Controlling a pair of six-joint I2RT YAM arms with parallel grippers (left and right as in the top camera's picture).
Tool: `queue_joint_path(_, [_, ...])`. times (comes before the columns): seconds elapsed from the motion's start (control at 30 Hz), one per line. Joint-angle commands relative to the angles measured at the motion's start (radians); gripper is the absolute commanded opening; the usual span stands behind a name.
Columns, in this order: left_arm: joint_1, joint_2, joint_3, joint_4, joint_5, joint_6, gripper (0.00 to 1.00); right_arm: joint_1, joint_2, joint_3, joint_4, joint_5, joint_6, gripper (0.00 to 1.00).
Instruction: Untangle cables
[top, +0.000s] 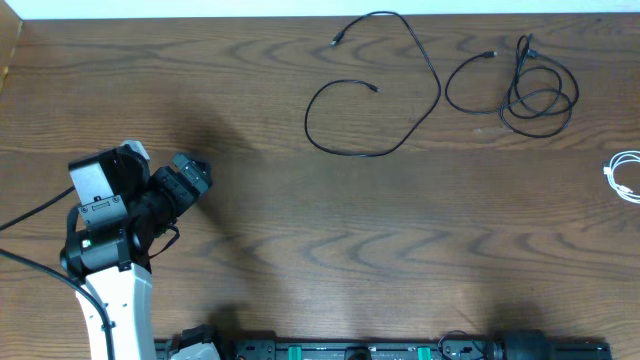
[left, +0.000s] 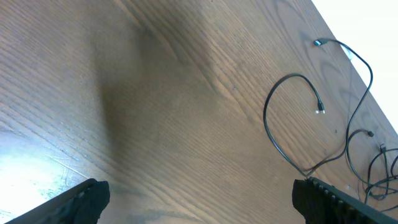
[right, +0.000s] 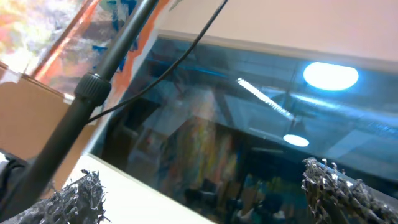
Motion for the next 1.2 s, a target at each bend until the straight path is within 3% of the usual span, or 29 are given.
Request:
queue_joint_path(0.0, [0.005, 0.002, 0.021, -0.001, -0.006, -0.005, 0.98, 0.002, -0.005, -0.045, 0.017, 0.031, -0.051, 0.99])
queue_joint_path(0.23, [0.005, 0.002, 0.021, -0.001, -0.006, -0.005, 0.98, 0.002, -0.003, -0.241, 0.040, 0.048, -0.051, 0.99])
queue_joint_path(0.47, [0.005, 0.002, 0.021, -0.001, -0.006, -0.005, 0.98, 0.002, -0.003, -0.481, 0.091, 0.256, 0.060, 0.99])
queue_joint_path(0.9, [0.005, 0.002, 0.021, -0.002, -0.006, -0.005, 0.98, 0.002, -0.003, -0.851, 0.277, 0.322, 0.084, 0.99])
queue_joint_path(1.17, [0.005, 0.002, 0.021, -0.002, -0.006, -0.005, 0.98, 0.002, -0.003, -0.988, 0.342, 0.351, 0.110, 0.99])
